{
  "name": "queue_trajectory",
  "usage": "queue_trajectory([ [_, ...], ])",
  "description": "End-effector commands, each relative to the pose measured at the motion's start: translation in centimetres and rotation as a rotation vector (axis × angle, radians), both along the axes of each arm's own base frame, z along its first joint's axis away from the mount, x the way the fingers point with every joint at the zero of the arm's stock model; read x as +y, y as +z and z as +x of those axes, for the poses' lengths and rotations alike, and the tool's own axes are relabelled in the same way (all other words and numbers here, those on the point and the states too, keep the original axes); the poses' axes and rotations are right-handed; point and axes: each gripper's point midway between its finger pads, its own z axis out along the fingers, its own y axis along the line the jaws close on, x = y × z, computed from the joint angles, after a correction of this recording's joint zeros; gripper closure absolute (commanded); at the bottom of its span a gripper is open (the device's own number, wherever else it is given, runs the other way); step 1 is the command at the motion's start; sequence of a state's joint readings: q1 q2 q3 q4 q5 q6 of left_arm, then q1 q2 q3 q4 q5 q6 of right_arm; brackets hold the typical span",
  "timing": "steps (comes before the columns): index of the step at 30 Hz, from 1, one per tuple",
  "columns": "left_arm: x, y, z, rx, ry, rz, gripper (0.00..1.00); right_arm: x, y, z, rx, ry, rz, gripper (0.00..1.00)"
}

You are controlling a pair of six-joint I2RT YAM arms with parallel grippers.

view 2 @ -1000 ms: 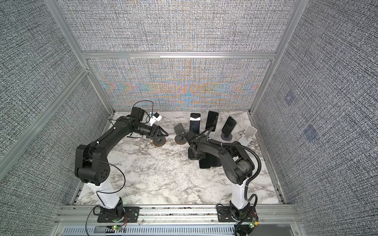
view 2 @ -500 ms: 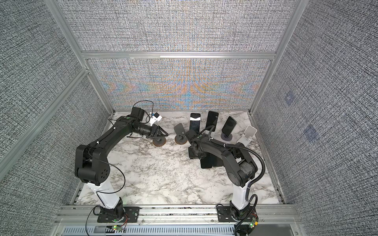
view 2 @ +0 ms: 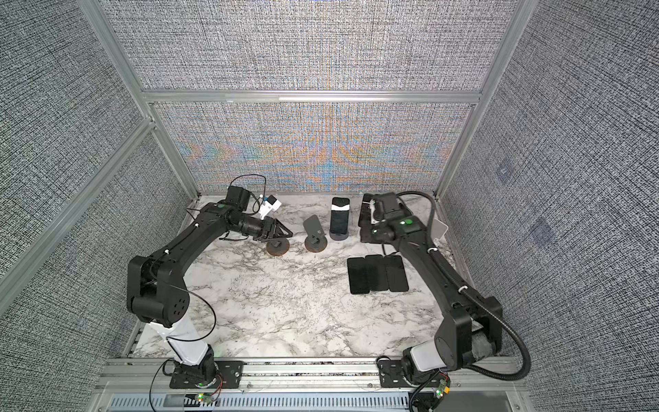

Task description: Remove the phone from the phone stand

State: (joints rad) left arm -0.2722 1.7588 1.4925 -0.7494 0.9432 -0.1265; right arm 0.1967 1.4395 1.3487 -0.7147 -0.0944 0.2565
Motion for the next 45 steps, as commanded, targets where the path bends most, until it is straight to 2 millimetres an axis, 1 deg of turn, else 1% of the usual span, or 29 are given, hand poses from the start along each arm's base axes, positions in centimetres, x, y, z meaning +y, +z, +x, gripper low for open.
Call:
queue_trajectory([
  [1,0.2,1.7,-0.1,-0.102,-0.008,0.02,0.39,-1.7,1.9,-0.6,-0.021,0.091,0.094,0.49],
  [2,0.0,2.6,-0.4,-0.14,-0.012,0.019,0.39,-3.5,2.1,0.0,-0.061,0.074,0.07,0.5],
  [4,-0.6,4.0,-0.9,-0.228,-0.02,0.033,0.39,-6.5,2.1,1.2,-0.118,0.034,0.044,0.49],
  [5,-0.9,4.5,-1.3,-0.271,-0.027,0.04,0.39,-7.6,2.2,1.8,-0.138,0.038,0.036,0.46],
  [7,-1.6,4.9,-2.0,-0.325,-0.015,0.026,0.39,-8.9,2.2,2.7,-0.16,0.047,0.019,0.43],
  [10,-2.7,4.1,-3.0,-0.372,0.018,0.022,0.39,-10.6,1.4,4.5,-0.152,0.05,-0.01,0.4],
  [13,-3.7,3.4,-4.3,-0.378,0.052,0.006,0.39,-12.4,0.6,6.4,-0.14,0.035,-0.014,0.3],
  [14,-4.0,3.3,-4.8,-0.39,0.061,0.002,0.39,-12.8,0.4,7.0,-0.137,0.033,-0.01,0.29],
  [17,-4.8,3.2,-6.2,-0.426,0.071,-0.024,0.39,-13.4,-0.6,8.7,-0.128,0.036,0.005,0.29],
  [19,-5.2,3.1,-6.9,-0.429,0.069,-0.046,0.39,-12.9,-1.3,9.4,-0.122,0.076,0.032,0.29],
  [21,-5.5,3.0,-7.3,-0.424,0.064,-0.057,0.39,-12.6,-2.0,10.0,-0.121,0.099,0.051,0.33],
  [23,-5.6,2.9,-7.4,-0.421,0.063,-0.056,0.39,-12.6,-2.6,10.5,-0.148,0.105,0.052,0.41],
  [25,-5.6,2.7,-7.4,-0.415,0.063,-0.048,0.4,-12.5,-3.2,10.9,-0.161,0.113,0.058,0.47],
  [29,-6.0,2.6,-7.0,-0.407,0.059,-0.049,0.4,-12.3,-4.2,11.3,-0.159,0.13,0.067,0.49],
  [31,-6.3,2.6,-6.8,-0.403,0.054,-0.053,0.4,-12.6,-4.7,11.4,-0.153,0.127,0.058,0.49],
  [36,-6.6,2.2,-6.4,-0.393,0.054,-0.031,0.4,-12.4,-4.7,11.6,-0.162,0.153,0.073,0.51],
  [39,-6.4,1.8,-6.3,-0.39,0.058,-0.017,0.4,-12.2,-4.8,11.7,-0.158,0.165,0.082,0.57],
  [41,-6.4,1.8,-6.3,-0.386,0.064,-0.015,0.41,-12.3,-4.7,11.6,-0.156,0.166,0.079,0.63],
  [42,-6.3,1.9,-6.3,-0.386,0.068,-0.015,0.41,-12.4,-4.8,11.6,-0.153,0.163,0.078,0.64],
  [45,-6.1,2.0,-6.3,-0.393,0.08,-0.014,0.41,-12.6,-4.5,11.4,-0.156,0.163,0.077,0.75],
])
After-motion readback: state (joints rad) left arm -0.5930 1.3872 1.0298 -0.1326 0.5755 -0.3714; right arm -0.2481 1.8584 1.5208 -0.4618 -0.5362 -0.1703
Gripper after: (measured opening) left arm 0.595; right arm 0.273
